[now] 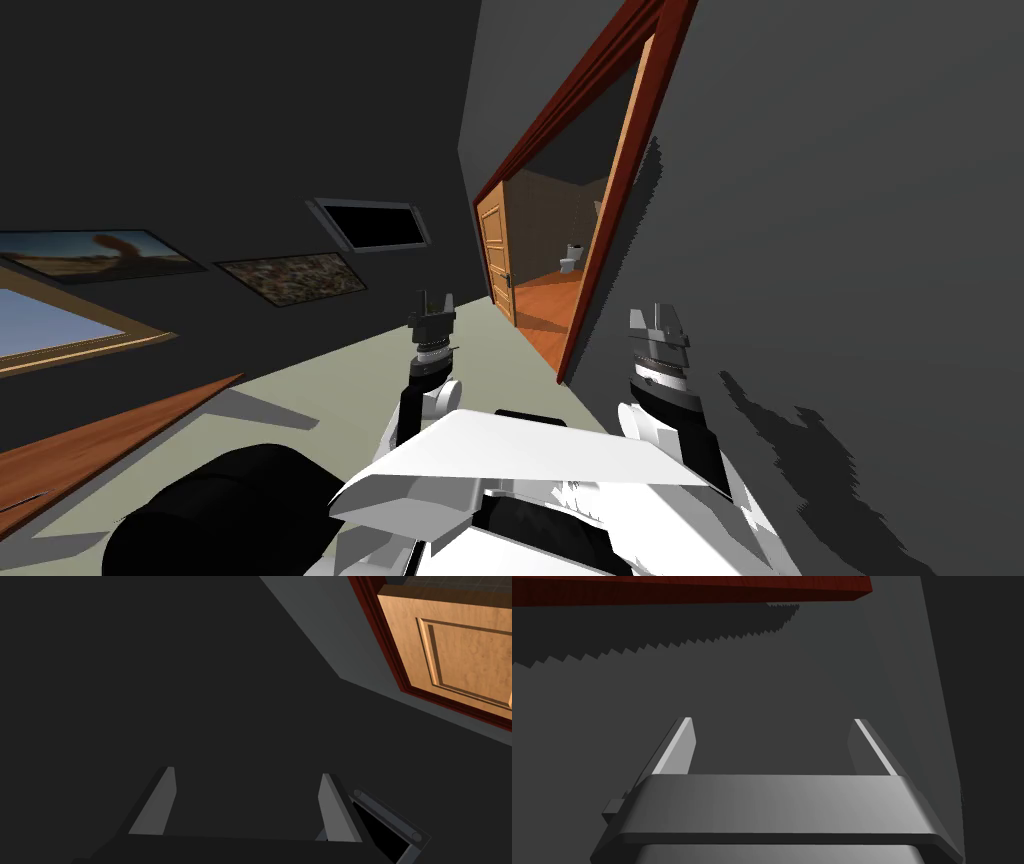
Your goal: Push the door open
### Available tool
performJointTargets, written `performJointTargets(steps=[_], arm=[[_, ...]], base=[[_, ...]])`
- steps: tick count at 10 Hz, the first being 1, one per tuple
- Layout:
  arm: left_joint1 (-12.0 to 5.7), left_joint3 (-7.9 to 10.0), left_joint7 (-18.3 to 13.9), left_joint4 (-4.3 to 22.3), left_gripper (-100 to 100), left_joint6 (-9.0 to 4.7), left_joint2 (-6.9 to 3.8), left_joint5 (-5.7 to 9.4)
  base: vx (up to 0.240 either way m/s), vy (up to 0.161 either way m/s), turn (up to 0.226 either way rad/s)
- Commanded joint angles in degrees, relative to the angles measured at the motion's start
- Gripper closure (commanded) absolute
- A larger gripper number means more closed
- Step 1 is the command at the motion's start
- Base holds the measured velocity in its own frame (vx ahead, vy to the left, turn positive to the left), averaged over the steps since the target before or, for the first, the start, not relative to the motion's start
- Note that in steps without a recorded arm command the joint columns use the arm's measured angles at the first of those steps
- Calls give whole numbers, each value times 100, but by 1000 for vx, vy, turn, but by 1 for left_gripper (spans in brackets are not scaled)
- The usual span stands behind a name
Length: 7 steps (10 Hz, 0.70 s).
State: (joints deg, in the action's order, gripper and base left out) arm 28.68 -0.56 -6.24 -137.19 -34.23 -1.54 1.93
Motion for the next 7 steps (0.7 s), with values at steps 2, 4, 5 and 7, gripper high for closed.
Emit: performJointTargets(steps=[2,4,5,7], arm=[[-150,-82,-62,250,-100,17,-58,-33],[-275,-151,-114,457,-100,32,-101,-61],[-360,-198,-149,599,-100,42,-126,-80],[-495,-272,-204,823,-100,57,-164,-109]], base=[[102,46,-28],[166,86,-19],[163,103,-28],[139,80,-25]])
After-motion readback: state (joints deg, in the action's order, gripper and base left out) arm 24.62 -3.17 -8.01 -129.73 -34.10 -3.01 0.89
